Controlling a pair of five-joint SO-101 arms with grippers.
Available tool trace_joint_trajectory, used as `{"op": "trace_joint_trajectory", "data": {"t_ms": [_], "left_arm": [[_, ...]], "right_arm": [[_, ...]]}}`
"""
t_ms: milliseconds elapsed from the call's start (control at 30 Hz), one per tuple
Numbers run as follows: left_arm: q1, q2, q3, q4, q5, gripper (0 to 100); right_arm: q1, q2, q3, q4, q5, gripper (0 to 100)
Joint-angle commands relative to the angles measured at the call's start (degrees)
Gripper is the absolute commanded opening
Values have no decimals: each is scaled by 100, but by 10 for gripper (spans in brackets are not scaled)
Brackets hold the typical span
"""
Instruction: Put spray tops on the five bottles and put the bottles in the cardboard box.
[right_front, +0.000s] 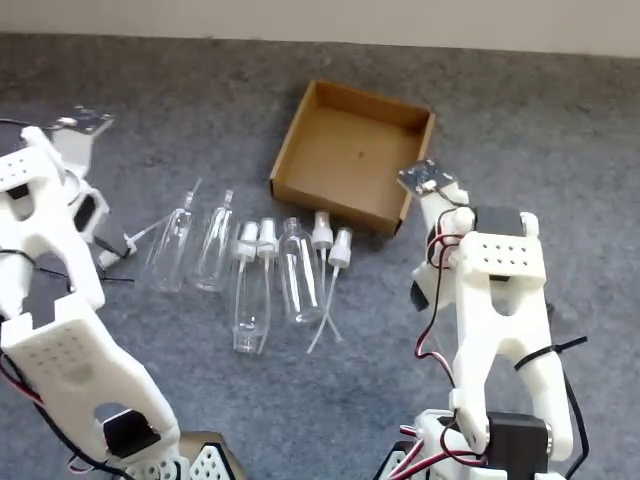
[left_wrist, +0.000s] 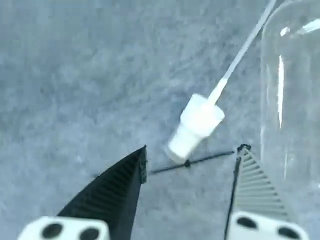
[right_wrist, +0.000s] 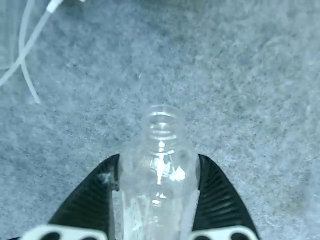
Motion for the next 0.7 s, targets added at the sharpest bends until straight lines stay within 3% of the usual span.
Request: {"op": "trace_joint_trajectory", "data": {"t_ms": [0, 300, 433, 667], "left_arm": [[277, -330, 268, -615, -369, 267], [558, -330, 1200, -1618, -519, 257], [585, -330, 1429, -1600, -475, 150], [295, -391, 1560, -1178, 571, 114]], "right_arm": [[-40, -233, -22, -40, -62, 5], [-40, -233, -22, -48, -62, 5], [-40, -233, -22, -48, -53, 5], [-40, -233, -22, -48, -53, 5]]}}
